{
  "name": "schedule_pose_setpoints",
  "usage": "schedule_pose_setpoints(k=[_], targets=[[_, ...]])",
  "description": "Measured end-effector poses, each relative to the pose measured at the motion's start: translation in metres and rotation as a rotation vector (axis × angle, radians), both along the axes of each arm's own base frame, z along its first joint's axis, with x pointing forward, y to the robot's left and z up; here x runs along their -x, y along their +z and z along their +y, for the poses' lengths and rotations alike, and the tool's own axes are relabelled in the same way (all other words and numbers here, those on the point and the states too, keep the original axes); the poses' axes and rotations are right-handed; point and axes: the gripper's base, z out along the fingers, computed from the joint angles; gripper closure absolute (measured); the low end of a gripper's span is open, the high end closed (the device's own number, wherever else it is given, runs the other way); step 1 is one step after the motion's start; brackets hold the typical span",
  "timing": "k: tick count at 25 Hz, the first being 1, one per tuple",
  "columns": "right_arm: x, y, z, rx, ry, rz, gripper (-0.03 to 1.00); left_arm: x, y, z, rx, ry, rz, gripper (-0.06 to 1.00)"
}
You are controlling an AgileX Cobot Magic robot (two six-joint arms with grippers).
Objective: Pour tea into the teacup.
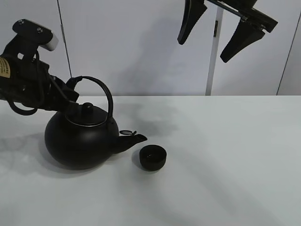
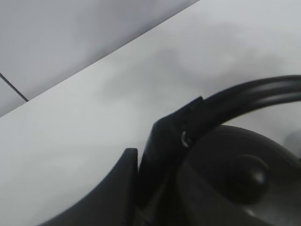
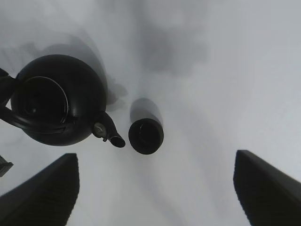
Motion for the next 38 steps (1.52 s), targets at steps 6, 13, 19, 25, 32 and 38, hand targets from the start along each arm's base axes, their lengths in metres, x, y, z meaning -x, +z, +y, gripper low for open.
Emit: schedule_pose_setpoints(k=[6, 13, 19, 25, 32, 38], targets=[[0.000, 0.000, 0.000, -0.003, 0.000, 0.001, 0.36, 0.000, 0.000, 0.000, -0.001, 0.000, 0.001, 0.81], [0.000, 0.000, 0.000, -0.003, 0.000, 0.001, 0.36, -0.008, 0.007, -0.001, -0.011, 0.011, -0.007, 0.81], [0.000, 0.000, 0.000, -0.003, 0.000, 0.001, 0.36, -0.005, 0.007, -0.009, -0.032, -0.017, -0.001, 0.81], [0.000, 0.000, 0.000, -0.003, 0.000, 0.001, 0.36, -0.003, 0.006, -0.014, -0.057, -0.046, -0.007, 0.81], [0.000, 0.000, 0.000, -0.003, 0.000, 0.001, 0.36, -0.008, 0.011, -0.014, -0.078, -0.038, -0.005, 0.81], [0.000, 0.000, 0.000, -0.003, 0.000, 0.001, 0.36, -0.007, 0.010, -0.013, -0.086, -0.035, 0.006, 0.81]])
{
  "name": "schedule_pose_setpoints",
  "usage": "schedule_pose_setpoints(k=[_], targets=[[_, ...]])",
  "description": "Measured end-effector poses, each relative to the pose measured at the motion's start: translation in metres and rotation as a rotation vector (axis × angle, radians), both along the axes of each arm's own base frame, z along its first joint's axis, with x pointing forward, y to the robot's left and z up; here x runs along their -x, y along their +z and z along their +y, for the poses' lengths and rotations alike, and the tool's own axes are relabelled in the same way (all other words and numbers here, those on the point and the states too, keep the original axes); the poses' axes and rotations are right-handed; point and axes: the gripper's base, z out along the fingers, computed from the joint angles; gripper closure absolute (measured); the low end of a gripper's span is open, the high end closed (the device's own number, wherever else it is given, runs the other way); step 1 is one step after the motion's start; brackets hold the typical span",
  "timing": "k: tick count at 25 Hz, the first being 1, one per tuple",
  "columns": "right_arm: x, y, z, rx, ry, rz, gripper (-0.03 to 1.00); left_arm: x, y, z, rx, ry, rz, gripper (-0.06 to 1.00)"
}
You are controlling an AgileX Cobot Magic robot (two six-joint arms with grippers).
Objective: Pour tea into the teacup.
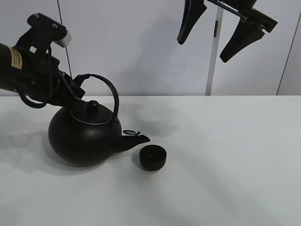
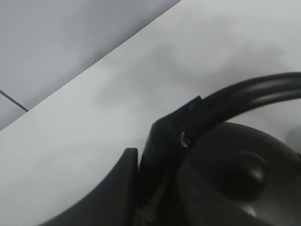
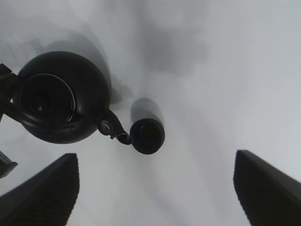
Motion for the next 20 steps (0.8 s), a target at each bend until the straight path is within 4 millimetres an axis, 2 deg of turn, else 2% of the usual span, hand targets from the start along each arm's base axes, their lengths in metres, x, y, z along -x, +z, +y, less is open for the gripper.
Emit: schedule_pose_setpoints(k=[20], targets=[[0.0001, 0.0002, 0.0004, -0.005, 0.002, 0.000, 0.36, -0.0012, 0.0040, -0.0076, -0.038, -0.025, 0.000, 0.82]])
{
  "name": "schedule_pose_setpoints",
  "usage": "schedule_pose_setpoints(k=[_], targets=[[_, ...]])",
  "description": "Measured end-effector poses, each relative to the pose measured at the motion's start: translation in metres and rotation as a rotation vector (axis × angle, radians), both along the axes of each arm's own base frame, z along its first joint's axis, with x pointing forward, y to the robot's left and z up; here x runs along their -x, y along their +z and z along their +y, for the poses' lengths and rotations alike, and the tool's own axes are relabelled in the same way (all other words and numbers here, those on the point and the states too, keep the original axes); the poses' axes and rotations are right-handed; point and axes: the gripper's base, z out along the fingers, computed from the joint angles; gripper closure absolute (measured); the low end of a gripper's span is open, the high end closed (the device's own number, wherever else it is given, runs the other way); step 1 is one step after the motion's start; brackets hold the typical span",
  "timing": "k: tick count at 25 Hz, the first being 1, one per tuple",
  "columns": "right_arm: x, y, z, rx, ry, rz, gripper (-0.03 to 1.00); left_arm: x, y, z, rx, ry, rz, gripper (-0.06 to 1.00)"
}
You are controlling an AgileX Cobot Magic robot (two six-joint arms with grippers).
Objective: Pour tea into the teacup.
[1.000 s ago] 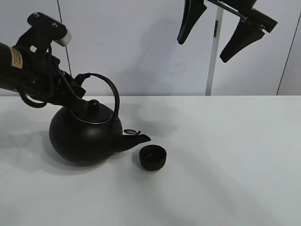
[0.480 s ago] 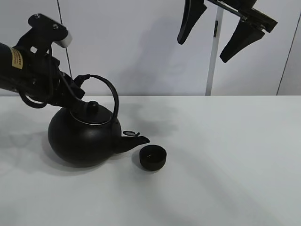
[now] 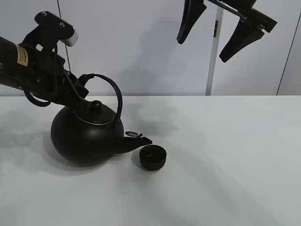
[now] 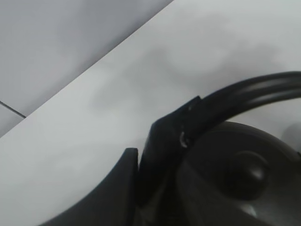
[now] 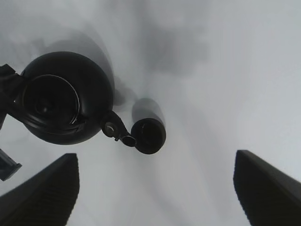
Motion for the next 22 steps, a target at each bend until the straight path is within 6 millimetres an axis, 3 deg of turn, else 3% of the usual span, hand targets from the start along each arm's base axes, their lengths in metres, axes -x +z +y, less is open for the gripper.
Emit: schedule_pose_setpoints(k=[22], targets=[[0.0000, 0.0000, 0.0001, -0.001, 0.000, 0.000, 0.36, 0.0003, -0.0009, 0.0007, -0.008, 0.005, 0.011, 0.82]])
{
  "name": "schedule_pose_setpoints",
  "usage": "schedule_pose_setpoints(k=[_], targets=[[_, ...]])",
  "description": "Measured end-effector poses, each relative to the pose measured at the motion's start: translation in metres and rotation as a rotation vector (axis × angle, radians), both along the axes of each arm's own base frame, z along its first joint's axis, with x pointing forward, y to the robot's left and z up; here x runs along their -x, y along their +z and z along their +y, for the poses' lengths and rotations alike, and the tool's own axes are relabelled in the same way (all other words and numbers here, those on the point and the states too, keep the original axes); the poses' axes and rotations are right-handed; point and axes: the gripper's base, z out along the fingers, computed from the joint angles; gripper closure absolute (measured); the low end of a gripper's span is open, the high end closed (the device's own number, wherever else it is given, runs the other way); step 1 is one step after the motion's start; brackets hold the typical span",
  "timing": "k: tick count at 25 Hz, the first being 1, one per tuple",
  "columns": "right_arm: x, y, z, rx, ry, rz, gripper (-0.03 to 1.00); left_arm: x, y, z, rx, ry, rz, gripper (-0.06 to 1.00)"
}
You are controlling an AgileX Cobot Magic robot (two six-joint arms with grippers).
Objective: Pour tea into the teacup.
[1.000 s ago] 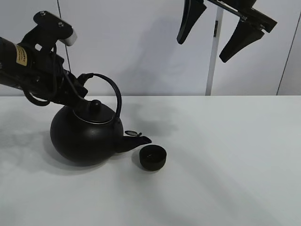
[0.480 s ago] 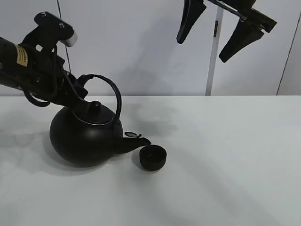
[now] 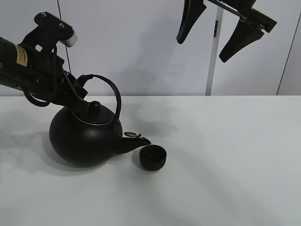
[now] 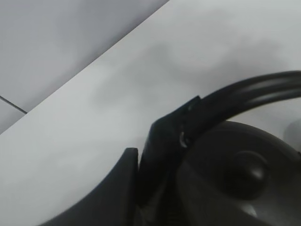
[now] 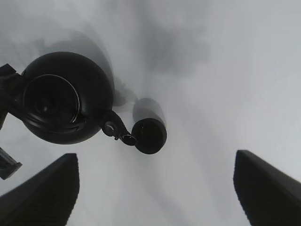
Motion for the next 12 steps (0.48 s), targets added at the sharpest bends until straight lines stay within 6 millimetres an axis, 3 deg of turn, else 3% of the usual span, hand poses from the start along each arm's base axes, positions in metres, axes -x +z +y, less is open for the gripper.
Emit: schedule_pose_setpoints(k=[12], targets=[[0.0000, 0.0000, 0.0000, 0.000, 0.001, 0.000, 0.36, -0.0043, 0.0043, -0.0001, -0.016, 0.013, 0.007, 0.82]])
